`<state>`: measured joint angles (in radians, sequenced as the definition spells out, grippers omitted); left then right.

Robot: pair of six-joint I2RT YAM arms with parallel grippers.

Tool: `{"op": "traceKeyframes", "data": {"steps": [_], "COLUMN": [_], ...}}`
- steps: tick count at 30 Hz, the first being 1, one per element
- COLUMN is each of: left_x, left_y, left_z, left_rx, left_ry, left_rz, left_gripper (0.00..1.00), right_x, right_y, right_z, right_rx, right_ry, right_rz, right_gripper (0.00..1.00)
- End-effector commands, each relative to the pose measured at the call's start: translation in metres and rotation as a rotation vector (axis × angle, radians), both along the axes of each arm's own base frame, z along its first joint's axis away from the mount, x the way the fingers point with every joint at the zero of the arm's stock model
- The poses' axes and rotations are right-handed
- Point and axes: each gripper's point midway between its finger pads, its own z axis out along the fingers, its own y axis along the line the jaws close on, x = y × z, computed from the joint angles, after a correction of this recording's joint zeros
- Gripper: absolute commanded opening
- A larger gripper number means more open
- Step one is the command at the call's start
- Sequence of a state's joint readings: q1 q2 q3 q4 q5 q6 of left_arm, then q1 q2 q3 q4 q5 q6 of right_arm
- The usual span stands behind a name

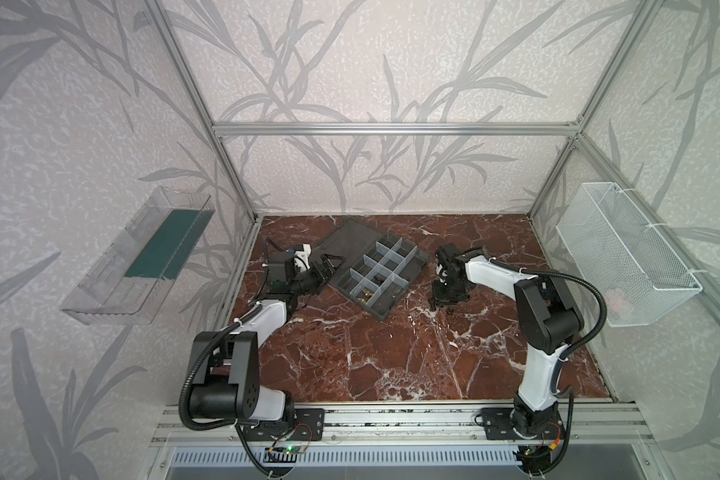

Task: Sort the screws and nuts into containers
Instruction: 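Close the right gripper on the black wing nut, then carry the black wing nut with the right gripper over the compartment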

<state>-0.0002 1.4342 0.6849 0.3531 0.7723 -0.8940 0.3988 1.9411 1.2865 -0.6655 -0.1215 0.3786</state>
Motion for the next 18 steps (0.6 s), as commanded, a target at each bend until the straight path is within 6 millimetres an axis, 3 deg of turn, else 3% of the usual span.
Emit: {"op": "traceKeyframes", "data": {"steps": [1, 5, 11, 18], "left_x": [-0.001, -0.001, -0.001, -0.001], "left_y": [-0.003, -0.003, -0.003, -0.003], "left_z": [0.002, 0.002, 0.004, 0.006], "left_rx": [-0.005, -0.006, -0.012, -0.021], "left_ry": [-0.011, -0.012, -0.015, -0.02], "left_rz": [-0.011, -0.011, -0.01, -0.007], "left_gripper": [0.99, 0.99, 0.99, 1.0], "right_x": [-0.002, 0.002, 0.016, 0.038], "right_y": [-0.007, -0.006, 0.007, 0.057], "right_z": [-0.001, 0.024, 0.081, 0.136], "right_rx": [-0.029, -0.022, 0.042, 0.179], "right_ry": [-0.02, -0.079, -0.217, -0.372], "right_rz": [0.034, 0.072, 0.142, 0.276], "right_gripper": [0.0, 0.0, 0.0, 0.0]}}
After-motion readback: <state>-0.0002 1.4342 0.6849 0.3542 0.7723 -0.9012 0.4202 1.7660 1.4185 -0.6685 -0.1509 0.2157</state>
